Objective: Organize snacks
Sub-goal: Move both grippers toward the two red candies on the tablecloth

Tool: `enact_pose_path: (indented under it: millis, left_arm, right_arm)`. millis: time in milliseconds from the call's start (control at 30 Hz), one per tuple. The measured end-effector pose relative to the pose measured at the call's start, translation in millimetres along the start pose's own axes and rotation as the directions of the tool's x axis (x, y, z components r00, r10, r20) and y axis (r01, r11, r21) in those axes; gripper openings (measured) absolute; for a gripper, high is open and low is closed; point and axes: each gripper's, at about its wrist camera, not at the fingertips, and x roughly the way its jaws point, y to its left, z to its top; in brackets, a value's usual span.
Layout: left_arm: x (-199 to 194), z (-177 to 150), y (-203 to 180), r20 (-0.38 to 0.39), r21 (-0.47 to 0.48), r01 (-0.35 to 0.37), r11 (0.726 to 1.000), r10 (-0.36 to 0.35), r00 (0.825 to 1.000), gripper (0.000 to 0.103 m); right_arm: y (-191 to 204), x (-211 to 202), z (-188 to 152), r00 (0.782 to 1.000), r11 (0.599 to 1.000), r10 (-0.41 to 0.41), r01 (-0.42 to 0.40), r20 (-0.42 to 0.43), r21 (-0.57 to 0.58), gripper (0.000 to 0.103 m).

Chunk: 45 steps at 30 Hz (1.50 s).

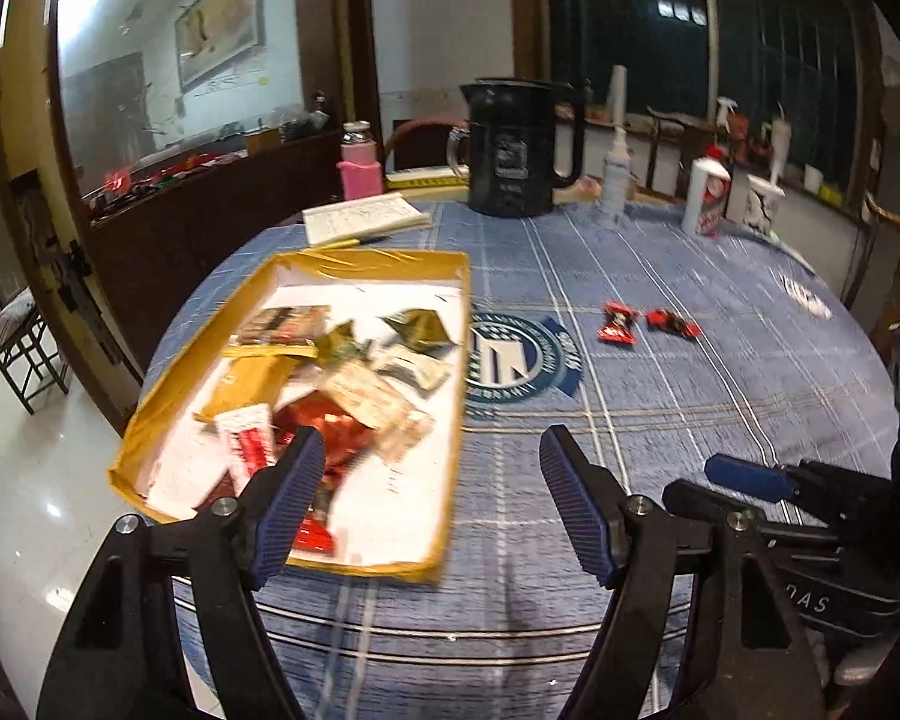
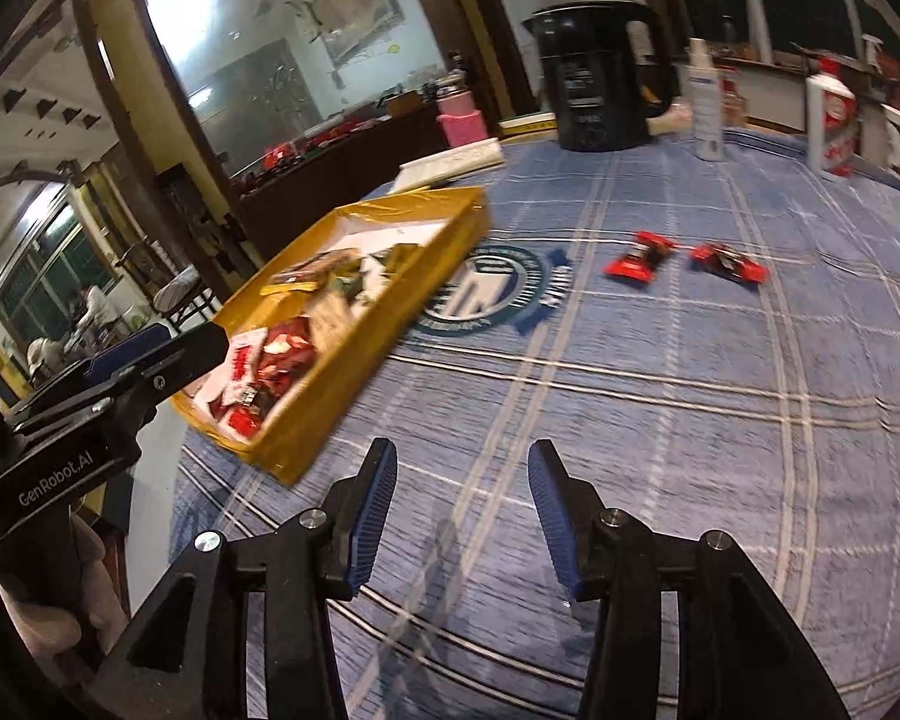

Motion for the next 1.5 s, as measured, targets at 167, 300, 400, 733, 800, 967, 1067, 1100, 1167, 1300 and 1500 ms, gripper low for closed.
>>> enact_pose_path:
  millis: [167,300,400,733,800,967,1067,1100,1167,1300,1500]
  left_arm:
    - [8.3,-2.5,-22.3,-0.036,0.050,-0.021,0.999,0.023,0.999,0.074]
    - [12.6,-6.1,-29.3,-0.059,0.074,-0.035,0.997,0.040,0.997,0.074]
    - [14.3,-7.8,-32.8,-0.066,0.089,-0.045,0.995,0.051,0.997,0.074]
    - [23.0,-13.2,-33.6,-0.104,0.109,-0.039,0.993,0.051,0.993,0.074]
    - [24.1,-14.2,-33.4,-0.109,0.110,-0.038,0.993,0.050,0.993,0.074]
    - [26.8,-16.2,-33.9,-0.123,0.114,-0.029,0.993,0.043,0.991,0.074]
    - [27.5,-16.9,-34.6,-0.128,0.116,-0.023,0.993,0.038,0.991,0.074]
    - [27.6,-16.7,-34.8,-0.130,0.116,-0.022,0.993,0.037,0.991,0.074]
    - [28.5,-16.4,-34.8,-0.133,0.115,-0.017,0.993,0.032,0.991,0.074]
    - [29.5,-16.7,-36.4,-0.139,0.117,-0.011,0.993,0.027,0.990,0.074]
    - [31.6,-17.3,-38.2,-0.152,0.119,0.006,0.993,0.012,0.988,0.074]
  right_arm:
    - [-16.5,-7.2,-4.4,1.000,0.999,-0.010,0.009,0.013,0.039,0.052]
    - [-21.3,-6.1,-7.3,1.000,0.999,-0.012,0.011,0.012,0.047,0.052]
    - [-19.5,-4.4,-8.7,1.000,0.999,-0.010,0.010,0.008,0.045,0.052]
    - [-18.5,1.6,-11.3,1.000,0.998,-0.015,0.015,-0.011,0.058,0.052]
    - [-18.1,2.9,-11.7,1.000,0.998,-0.015,0.015,-0.016,0.059,0.052]
    - [-16.2,4.8,-12.1,1.000,0.998,-0.014,0.015,-0.022,0.057,0.052]
    - [-15.8,5.4,-12.1,1.000,0.998,-0.011,0.013,-0.024,0.061,0.052]
    - [-16.0,5.5,-12.0,1.000,0.998,-0.011,0.013,-0.025,0.062,0.052]
    - [-17.0,5.7,-12.0,1.000,0.998,-0.010,0.012,-0.026,0.066,0.052]
    - [-19.4,6.2,-12.0,1.000,0.997,-0.009,0.011,-0.029,0.075,0.052]
    - [-21.5,5.0,-13.2,1.000,0.996,-0.009,0.011,-0.028,0.084,0.052]
